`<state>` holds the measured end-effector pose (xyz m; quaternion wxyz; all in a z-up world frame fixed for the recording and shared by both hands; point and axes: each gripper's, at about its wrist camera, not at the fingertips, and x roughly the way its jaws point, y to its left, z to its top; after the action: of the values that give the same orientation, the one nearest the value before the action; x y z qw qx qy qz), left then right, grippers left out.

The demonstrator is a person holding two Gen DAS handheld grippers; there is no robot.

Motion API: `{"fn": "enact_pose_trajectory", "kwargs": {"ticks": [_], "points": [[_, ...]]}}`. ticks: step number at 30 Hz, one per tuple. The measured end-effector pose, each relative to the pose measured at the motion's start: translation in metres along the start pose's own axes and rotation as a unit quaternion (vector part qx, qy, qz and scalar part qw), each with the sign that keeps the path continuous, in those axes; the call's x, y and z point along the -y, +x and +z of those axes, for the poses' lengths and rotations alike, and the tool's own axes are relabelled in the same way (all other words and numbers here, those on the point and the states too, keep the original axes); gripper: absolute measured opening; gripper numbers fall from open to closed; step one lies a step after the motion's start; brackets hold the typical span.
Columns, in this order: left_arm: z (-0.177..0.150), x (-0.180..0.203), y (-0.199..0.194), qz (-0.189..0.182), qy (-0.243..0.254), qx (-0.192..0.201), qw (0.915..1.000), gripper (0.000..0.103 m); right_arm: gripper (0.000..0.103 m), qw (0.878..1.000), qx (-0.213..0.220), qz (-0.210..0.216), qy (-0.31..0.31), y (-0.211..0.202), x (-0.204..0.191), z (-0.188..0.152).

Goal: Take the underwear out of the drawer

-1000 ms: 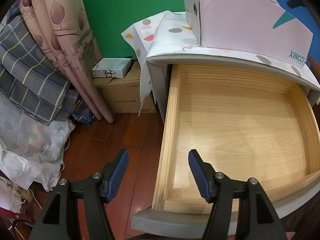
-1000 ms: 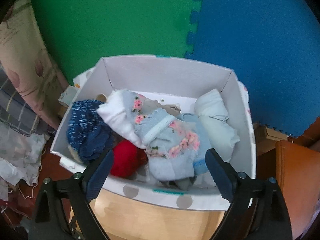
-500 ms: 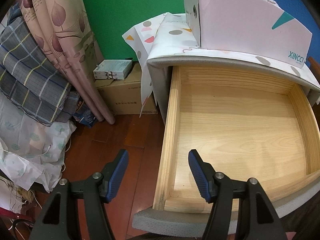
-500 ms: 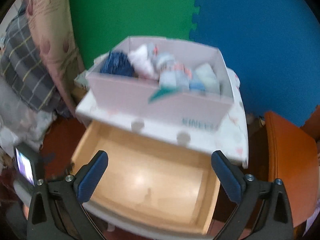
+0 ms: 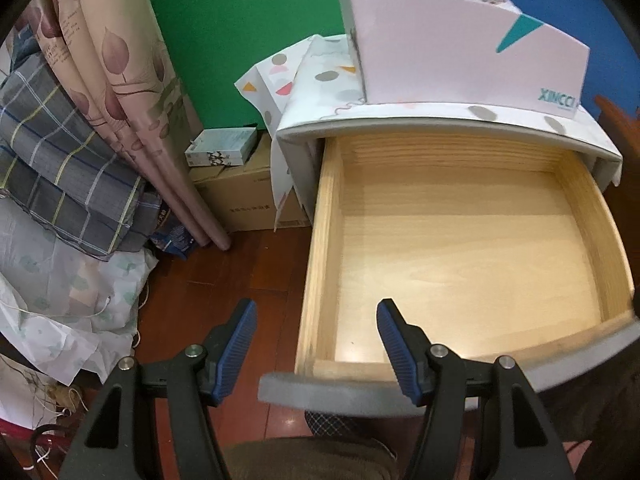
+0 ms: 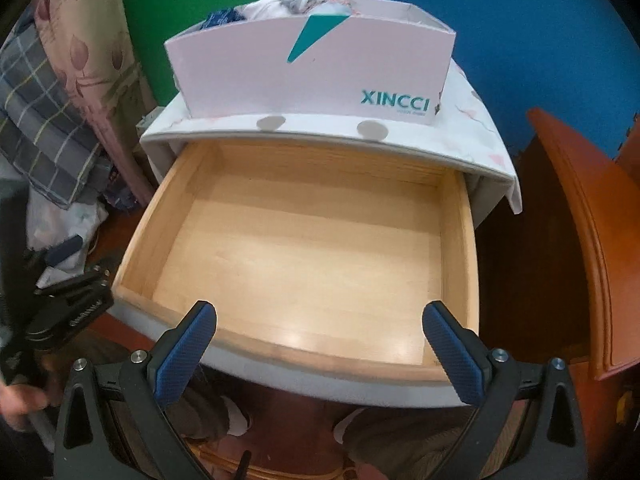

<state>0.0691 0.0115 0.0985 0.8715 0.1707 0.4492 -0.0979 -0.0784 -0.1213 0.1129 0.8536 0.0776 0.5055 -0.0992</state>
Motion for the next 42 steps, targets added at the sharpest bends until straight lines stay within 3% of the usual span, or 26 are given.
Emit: {"fn": "enact_pose_trajectory", "kwargs": {"ticks": [16,42], "points": [[-0.016,0.019,-0.033,-0.021,-0.017,-0.008,0.9996,0.064,0.102,1.000,-0.019,-0.003,-0.004,0.005,-0.005,-0.023],[-0.015,0.031,-0.039,-0.038,-0.013,-0.009,0.9992,0.064,0.102,1.000,-0.024,-0.004,-0.013,0.006,-0.004,-0.023]]}}
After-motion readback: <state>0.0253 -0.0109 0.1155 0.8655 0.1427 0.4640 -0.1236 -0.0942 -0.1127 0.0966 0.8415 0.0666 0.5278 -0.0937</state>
